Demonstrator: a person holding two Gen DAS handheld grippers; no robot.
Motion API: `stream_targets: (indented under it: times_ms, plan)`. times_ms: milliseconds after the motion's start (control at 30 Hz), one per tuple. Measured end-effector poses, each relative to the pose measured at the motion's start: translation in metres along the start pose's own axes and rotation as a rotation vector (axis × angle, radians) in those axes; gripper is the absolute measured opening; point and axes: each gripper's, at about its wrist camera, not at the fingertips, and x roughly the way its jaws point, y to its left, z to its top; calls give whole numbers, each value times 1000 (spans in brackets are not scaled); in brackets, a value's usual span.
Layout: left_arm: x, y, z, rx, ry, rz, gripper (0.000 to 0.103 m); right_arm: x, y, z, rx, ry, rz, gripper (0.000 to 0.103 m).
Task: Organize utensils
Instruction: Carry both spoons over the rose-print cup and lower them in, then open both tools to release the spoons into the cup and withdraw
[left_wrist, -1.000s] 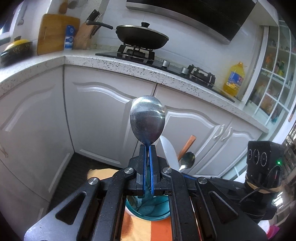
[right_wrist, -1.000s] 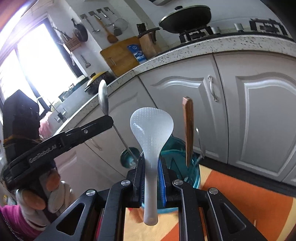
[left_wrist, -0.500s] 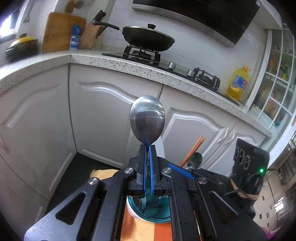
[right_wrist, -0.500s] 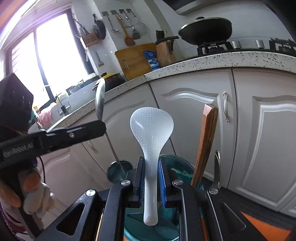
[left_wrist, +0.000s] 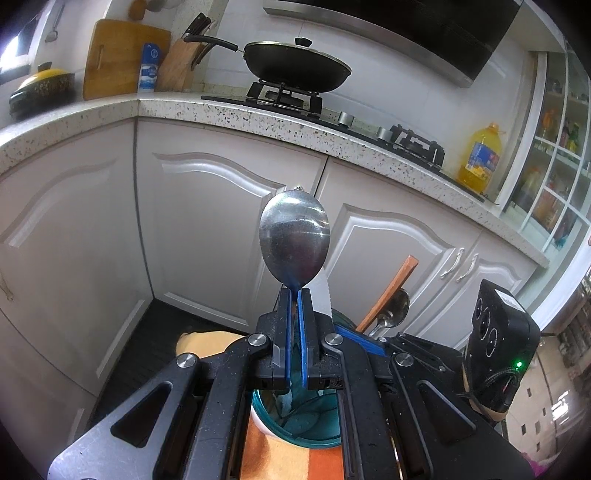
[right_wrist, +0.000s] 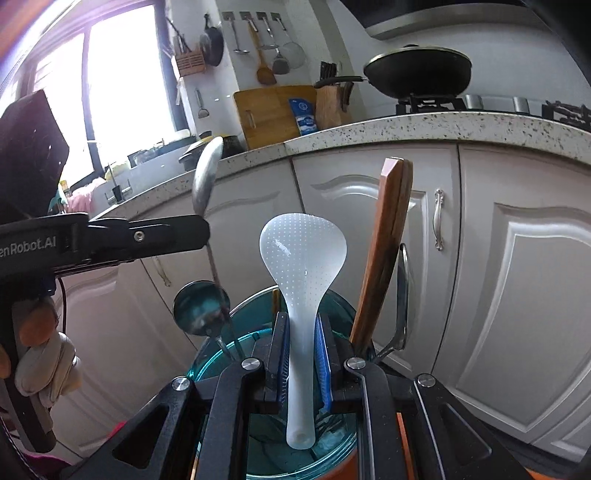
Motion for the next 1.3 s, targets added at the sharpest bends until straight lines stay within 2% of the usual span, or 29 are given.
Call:
stream_targets:
  times_ms: [333, 833, 900, 1000, 1200, 1300]
  plan:
    - [2, 1, -4, -4, 3, 4, 2, -6, -1, -14, 8, 16, -35, 13]
    - [4, 2, -11, -7, 23, -4, 2, -25, 14, -28, -52, 100, -37, 13]
    - [3, 2, -11, -6, 18, -3, 2, -29, 14, -26, -25, 105, -13, 13]
    - [2, 2, -12, -9, 17, -4, 2, -30, 16, -18, 0, 104, -15, 26]
    - [1, 5, -15, -21, 23, -10, 2, -24, 22, 12, 4, 125, -21, 26]
    - [2, 5, -16, -29, 32, -19, 2, -21, 22, 33, -7, 156, -31, 33]
